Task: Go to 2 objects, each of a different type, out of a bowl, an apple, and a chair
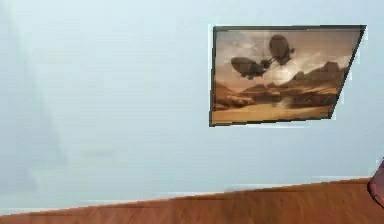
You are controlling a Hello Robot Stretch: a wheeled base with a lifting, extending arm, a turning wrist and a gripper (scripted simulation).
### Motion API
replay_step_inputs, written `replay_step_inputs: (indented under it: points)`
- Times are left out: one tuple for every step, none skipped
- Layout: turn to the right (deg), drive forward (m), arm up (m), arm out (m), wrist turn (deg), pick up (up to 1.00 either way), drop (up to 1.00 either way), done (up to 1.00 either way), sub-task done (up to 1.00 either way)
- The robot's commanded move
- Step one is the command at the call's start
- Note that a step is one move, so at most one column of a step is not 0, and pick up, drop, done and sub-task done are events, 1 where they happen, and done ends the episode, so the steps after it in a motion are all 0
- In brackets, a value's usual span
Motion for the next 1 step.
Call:
replay_step_inputs:
  points:
    - [21.0, 0.0, 0.0, 0.0, 0.0, 0.0, 0.0, 0.0, 0.0]
